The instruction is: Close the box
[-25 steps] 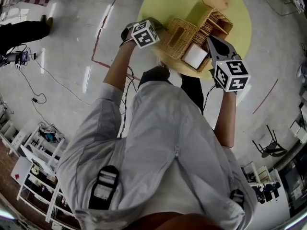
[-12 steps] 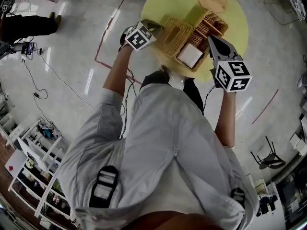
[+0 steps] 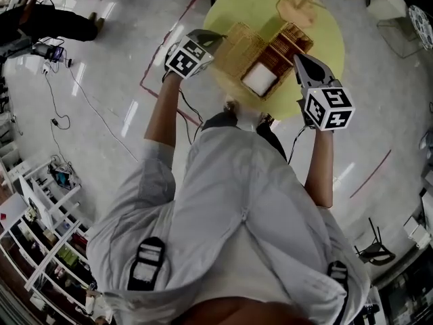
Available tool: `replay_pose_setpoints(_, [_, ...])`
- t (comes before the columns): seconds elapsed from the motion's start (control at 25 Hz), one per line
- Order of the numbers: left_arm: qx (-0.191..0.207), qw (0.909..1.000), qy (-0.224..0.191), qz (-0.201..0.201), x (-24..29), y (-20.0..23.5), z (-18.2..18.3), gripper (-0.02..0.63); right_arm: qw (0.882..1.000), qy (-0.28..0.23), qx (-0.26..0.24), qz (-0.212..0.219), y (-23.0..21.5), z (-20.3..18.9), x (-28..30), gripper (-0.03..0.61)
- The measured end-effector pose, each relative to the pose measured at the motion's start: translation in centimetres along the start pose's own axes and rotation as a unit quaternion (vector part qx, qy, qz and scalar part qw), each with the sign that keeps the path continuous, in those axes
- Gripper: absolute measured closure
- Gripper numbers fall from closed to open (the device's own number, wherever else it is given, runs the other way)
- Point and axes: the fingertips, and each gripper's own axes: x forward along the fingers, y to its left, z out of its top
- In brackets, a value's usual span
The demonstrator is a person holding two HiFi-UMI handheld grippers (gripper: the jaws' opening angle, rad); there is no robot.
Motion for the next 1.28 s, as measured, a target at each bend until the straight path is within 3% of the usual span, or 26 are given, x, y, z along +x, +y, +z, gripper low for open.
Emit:
replay_pose_setpoints(0.56, [-0.003,0.9985,-0.035,0.041,-2.9,-9.3,7.3,0.581,0.998,-0.021,-0.025,0.049,-2.2,-1.0,-5.9,0.56])
replay_pose_setpoints(0.84, [-0.018,0.9966,-0.056,0.057,-1.3,-14.0,8.8,0.58,0.997,-0.026,-0.033,0.07,-3.3,-2.9,-7.2,0.56])
replay_pose_setpoints(1.28, [-0.066,0.9966,-0.05,0.011,3.2,-21.1,7.5,0.58,0.997,-0.011,-0.025,0.067,-3.6,-6.5,-9.5,0.56])
